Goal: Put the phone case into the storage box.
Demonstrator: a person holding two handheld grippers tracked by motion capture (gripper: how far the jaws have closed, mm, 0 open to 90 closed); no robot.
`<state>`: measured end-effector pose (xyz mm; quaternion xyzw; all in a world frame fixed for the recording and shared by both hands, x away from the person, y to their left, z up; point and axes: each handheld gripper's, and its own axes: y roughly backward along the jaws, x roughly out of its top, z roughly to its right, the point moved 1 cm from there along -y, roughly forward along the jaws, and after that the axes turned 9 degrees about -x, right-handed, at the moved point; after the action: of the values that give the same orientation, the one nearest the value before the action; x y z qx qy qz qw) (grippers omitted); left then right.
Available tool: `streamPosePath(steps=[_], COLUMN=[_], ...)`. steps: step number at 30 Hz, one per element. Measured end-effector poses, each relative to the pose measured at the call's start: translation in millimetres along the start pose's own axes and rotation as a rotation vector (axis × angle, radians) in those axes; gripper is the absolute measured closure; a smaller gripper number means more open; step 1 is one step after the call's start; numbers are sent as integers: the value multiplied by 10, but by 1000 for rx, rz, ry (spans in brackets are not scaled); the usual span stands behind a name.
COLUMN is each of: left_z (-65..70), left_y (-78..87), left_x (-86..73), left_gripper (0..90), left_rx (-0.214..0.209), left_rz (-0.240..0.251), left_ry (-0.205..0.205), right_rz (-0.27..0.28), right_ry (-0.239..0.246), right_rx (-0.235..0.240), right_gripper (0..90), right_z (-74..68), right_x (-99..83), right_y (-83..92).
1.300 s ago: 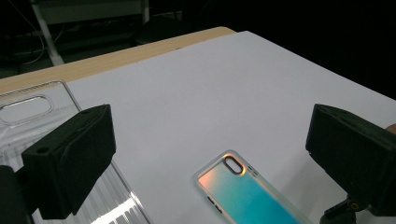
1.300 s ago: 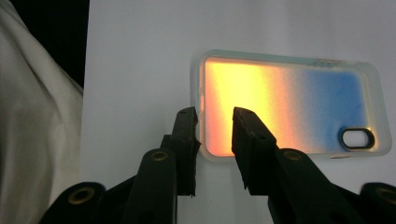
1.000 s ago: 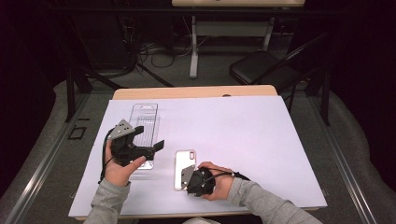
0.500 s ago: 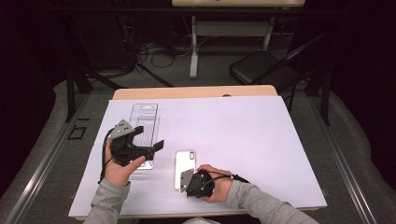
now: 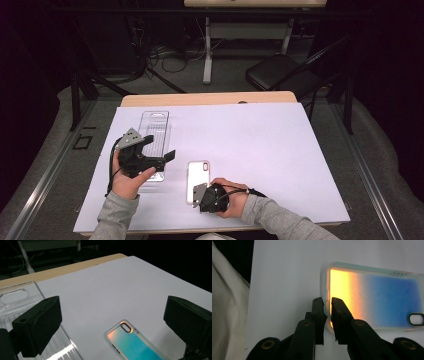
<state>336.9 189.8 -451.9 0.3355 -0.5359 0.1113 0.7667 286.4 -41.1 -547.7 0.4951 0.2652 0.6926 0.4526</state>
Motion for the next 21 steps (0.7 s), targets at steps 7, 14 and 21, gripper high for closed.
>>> streamPosePath(steps=[7,14,21], left_z=[-5,-9,-11], left_y=[-3,3,1], left_x=[-3,-4,-7], left_gripper=[19,19,19], left_rx=[1,1,2], left_rz=[2,5,4], left_ry=[3,6,6], right_rz=[-5,0,0], right_ry=[-4,11,7], right_rx=[-4,-4,-5], right_gripper=[839,859,863], right_z=[-5,0,-3], right_x=[-1,1,0], right_y=[-3,-9,-7])
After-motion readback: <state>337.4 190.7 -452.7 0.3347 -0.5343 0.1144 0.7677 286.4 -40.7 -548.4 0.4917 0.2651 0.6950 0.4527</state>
